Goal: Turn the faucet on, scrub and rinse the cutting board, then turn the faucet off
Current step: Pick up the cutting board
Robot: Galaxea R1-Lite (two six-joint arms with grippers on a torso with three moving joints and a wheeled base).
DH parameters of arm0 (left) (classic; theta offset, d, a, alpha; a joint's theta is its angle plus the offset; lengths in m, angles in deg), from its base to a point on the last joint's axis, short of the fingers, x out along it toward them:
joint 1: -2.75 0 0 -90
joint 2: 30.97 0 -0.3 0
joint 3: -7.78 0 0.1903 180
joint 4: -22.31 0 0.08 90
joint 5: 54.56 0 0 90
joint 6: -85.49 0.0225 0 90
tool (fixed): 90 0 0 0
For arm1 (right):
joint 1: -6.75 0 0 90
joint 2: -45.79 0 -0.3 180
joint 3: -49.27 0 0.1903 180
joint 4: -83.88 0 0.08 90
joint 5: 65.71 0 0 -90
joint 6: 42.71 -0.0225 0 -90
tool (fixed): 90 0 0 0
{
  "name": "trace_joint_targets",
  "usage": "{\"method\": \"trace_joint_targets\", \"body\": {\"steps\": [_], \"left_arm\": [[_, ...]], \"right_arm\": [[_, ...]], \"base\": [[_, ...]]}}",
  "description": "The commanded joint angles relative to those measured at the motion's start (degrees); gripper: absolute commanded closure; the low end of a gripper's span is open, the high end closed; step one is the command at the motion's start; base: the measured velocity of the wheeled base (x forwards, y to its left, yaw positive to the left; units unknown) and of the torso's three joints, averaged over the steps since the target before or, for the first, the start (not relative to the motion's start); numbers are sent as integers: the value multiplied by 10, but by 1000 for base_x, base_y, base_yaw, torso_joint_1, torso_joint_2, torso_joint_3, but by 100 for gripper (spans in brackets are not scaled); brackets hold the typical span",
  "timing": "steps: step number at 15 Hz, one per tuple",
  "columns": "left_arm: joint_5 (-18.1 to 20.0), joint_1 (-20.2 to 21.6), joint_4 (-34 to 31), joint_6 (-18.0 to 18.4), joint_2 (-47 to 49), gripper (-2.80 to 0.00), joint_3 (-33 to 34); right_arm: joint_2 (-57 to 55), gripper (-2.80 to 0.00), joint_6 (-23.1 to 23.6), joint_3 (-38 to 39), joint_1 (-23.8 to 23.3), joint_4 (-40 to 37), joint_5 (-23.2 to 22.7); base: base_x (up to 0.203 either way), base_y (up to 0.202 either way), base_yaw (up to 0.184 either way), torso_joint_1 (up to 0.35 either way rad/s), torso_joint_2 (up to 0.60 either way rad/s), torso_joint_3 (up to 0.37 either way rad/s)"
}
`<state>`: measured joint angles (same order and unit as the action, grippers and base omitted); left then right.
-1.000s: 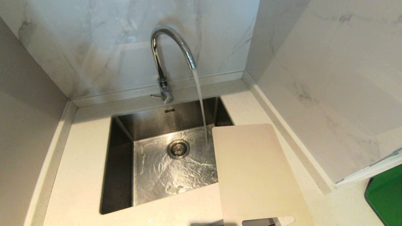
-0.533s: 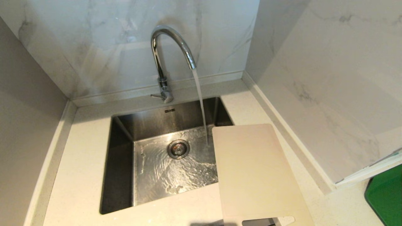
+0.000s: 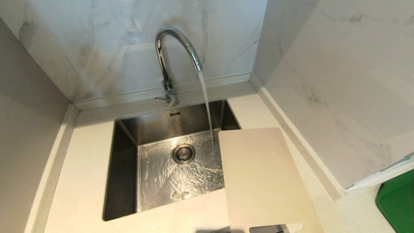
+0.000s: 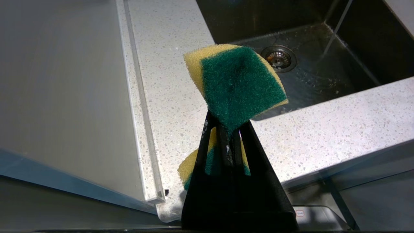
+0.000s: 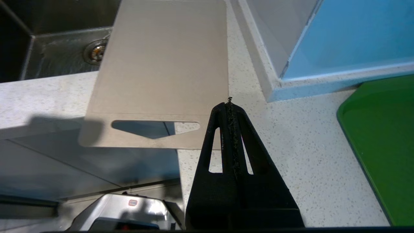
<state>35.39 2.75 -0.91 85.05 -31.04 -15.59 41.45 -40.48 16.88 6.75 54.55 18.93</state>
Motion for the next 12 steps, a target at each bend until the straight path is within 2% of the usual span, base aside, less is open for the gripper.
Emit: {"method": "trace_joint_targets", "body": {"steps": [1,6,12], "left_arm": [[0,0,0,0,0,0,0],[0,0,0,0,0,0,0],[0,0,0,0,0,0,0]], "right_arm": [[-34,0,1,-48,0,-42,-10],[-141,0,12,-126,0,-57,-37],[-242,0,74,-279,0,-145,-41]], "base": [[0,0,0,0,0,0],[0,0,0,0,0,0],[0,0,0,0,0,0]]}}
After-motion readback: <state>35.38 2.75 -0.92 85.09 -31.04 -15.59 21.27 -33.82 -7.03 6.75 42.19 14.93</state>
